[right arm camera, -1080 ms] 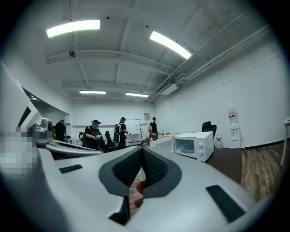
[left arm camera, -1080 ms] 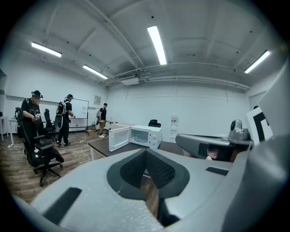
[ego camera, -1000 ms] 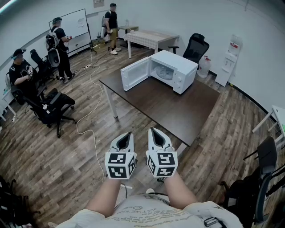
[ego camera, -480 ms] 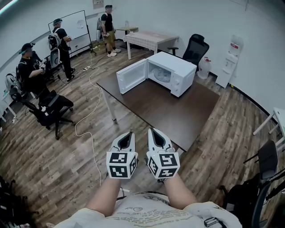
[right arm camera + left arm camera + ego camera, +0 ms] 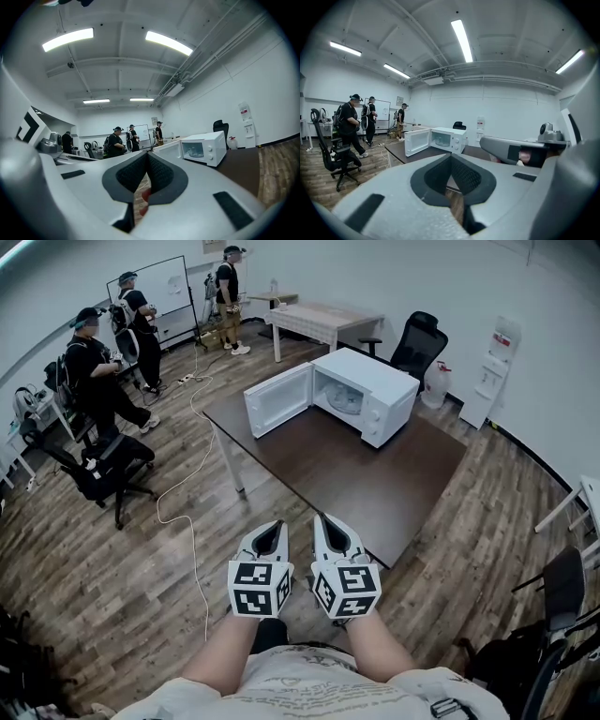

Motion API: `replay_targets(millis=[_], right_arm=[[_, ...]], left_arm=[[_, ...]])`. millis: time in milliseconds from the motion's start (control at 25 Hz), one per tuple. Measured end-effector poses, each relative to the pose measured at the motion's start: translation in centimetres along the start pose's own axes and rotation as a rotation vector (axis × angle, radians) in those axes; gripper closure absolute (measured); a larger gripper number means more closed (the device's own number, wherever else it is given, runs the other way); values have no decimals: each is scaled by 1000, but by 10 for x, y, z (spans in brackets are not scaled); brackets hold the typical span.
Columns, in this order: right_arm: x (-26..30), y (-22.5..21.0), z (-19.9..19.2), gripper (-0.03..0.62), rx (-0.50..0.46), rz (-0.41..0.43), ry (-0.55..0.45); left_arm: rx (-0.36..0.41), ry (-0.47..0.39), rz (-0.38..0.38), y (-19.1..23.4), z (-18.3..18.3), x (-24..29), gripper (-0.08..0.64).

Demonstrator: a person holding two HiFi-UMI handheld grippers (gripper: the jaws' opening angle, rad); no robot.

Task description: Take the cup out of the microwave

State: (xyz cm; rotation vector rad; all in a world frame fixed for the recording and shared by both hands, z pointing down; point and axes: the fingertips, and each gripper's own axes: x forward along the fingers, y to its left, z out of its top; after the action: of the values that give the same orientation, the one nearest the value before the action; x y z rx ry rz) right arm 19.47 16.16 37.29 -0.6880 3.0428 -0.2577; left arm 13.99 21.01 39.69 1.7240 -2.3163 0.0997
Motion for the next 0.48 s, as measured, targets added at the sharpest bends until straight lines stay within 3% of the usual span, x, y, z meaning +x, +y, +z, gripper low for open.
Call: replay_targets(millis=[480], right_arm=[[61, -16, -5, 578, -12, -16, 22]], left_arm=[[-27, 6, -30, 32, 4, 55, 552]])
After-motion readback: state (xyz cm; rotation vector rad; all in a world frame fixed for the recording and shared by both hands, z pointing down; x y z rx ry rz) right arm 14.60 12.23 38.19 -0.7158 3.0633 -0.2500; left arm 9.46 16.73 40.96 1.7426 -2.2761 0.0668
